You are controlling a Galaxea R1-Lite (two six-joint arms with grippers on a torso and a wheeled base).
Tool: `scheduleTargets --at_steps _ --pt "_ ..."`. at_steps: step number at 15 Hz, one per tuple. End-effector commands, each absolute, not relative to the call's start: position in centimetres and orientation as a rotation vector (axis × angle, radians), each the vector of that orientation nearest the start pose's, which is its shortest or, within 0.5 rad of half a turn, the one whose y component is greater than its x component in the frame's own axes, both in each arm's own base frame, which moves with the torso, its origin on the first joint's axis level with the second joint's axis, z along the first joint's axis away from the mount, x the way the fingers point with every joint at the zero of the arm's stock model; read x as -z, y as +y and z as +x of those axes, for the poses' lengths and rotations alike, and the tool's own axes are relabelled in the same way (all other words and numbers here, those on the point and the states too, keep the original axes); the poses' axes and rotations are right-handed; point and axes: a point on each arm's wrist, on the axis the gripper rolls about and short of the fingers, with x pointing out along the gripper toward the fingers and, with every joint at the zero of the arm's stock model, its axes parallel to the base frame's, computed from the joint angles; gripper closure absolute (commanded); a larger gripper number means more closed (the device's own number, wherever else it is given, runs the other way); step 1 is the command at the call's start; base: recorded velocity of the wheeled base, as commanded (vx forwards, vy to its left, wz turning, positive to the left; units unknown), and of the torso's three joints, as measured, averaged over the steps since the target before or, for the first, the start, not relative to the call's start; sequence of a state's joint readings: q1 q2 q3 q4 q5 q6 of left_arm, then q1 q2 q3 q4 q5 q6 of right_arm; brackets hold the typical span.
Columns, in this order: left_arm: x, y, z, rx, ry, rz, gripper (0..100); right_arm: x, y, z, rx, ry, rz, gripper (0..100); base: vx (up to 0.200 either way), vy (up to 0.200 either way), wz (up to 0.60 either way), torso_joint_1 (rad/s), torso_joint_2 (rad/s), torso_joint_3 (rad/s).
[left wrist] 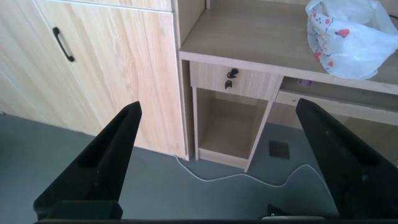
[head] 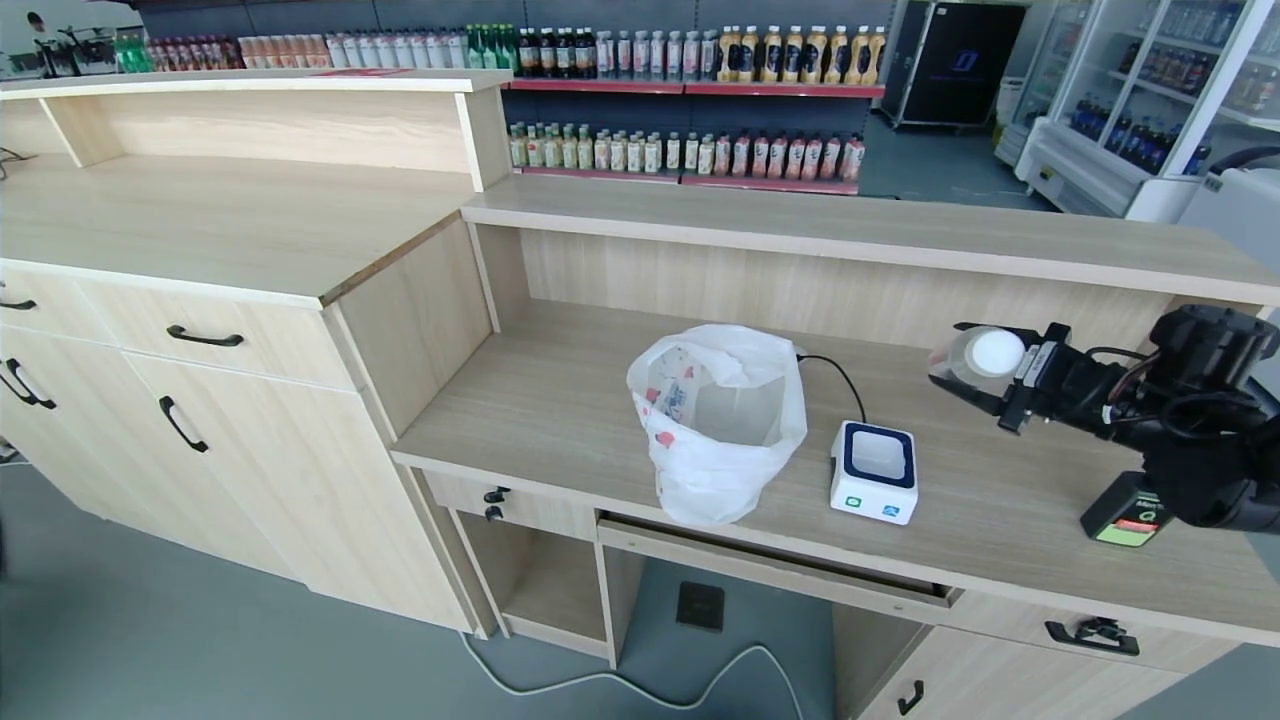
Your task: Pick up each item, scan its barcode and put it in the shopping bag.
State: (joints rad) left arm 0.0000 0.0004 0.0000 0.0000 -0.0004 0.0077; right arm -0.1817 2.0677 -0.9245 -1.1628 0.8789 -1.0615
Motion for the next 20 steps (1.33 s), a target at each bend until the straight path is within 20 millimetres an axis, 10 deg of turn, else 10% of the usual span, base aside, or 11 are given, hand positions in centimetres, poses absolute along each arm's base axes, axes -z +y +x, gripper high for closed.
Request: scheduleTargets --at_steps 1,20 --pt "-7.5 0.0 -2.3 0.000 0.000 0.008 0 -12.7 -4.6 38.2 -0.653 -0.385 -1.014 100 0.000 0.000 0.00 0.000 0.00 0.000" --pt "-7.5 0.0 -2.3 0.000 0.000 0.008 0 -8.1 -4.9 40.2 -0.756 -0.412 -1.033 100 0.000 0.000 0.00 0.000 0.00 0.000"
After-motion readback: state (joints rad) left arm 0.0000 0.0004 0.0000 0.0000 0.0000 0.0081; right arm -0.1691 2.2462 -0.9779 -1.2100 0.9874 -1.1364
